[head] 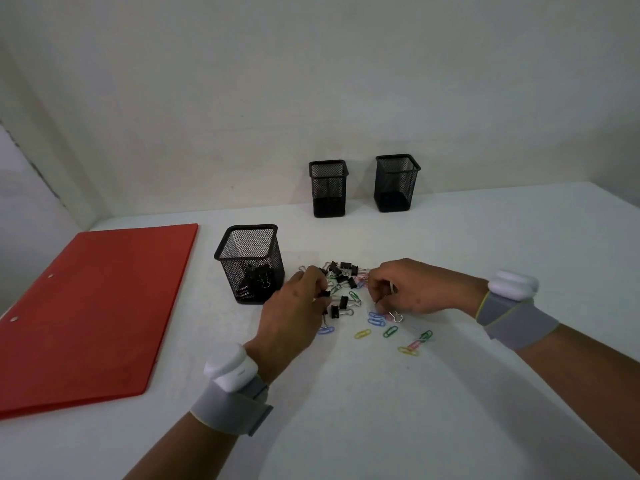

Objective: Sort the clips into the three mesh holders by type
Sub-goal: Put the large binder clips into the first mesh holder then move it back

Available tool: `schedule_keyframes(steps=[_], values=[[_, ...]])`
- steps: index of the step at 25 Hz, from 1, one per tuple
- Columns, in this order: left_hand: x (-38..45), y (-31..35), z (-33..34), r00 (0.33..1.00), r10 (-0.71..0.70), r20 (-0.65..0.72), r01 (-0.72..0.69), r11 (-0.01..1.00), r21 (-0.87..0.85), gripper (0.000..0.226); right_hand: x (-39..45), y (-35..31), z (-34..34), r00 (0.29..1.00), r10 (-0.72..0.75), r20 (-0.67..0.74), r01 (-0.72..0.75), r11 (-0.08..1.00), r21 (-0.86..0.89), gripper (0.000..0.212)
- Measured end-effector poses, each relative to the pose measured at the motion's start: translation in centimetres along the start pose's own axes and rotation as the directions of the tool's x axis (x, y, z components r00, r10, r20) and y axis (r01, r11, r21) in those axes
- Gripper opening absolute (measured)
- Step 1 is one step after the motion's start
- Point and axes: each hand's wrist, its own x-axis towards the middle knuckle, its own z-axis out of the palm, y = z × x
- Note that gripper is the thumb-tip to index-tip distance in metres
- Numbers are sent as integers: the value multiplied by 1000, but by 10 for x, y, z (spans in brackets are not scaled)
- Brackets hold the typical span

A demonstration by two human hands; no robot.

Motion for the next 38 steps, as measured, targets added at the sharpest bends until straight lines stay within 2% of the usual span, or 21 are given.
schedule_keyframes(steps=[3, 7, 11, 15, 22, 28, 30, 32, 35, 38], values=[[-1, 12, -13, 998, 32, -58, -32, 999, 4, 11, 7, -4, -7, 1000, -15, -10, 15, 1000, 0, 13], [1, 23, -52, 981, 62, -185, -61, 998, 8, 16, 23, -26, -33, 975, -88, -205, 103, 993, 63, 13], [11, 17, -95, 936, -61, -348, 21, 993, -117, 14, 43, -65, -57, 910, -176, -376, 250, 956, 156, 16], [17, -7, -112, 882, -98, -462, 63, 994, -90, 13, 62, -100, -61, 866, -204, -456, 316, 931, 183, 18], [13, -38, -107, 907, -126, -401, 126, 992, -28, 13, 90, -122, -52, 834, -163, -527, 326, 917, 231, 17], [8, -49, -96, 884, -113, -454, 112, 993, -30, 13, 87, -115, -43, 865, -121, -486, 281, 921, 271, 18], [4, -53, -91, 860, -123, -495, 111, 992, -54, 22, 84, -110, -40, 869, -109, -483, 266, 925, 271, 15], [-3, -57, -84, 837, -192, -513, 146, 981, -129, 39, 78, -105, -34, 868, -50, -495, 244, 910, 336, 14], [-15, -65, -69, 857, -346, -381, 213, 912, -351, 60, 69, -96, -17, 898, 81, -433, 165, 850, 501, 15], [-26, -73, -49, 909, -333, -252, 184, 862, -473, 62, 66, -92, 15, 950, 121, -286, 40, 865, 500, 20]])
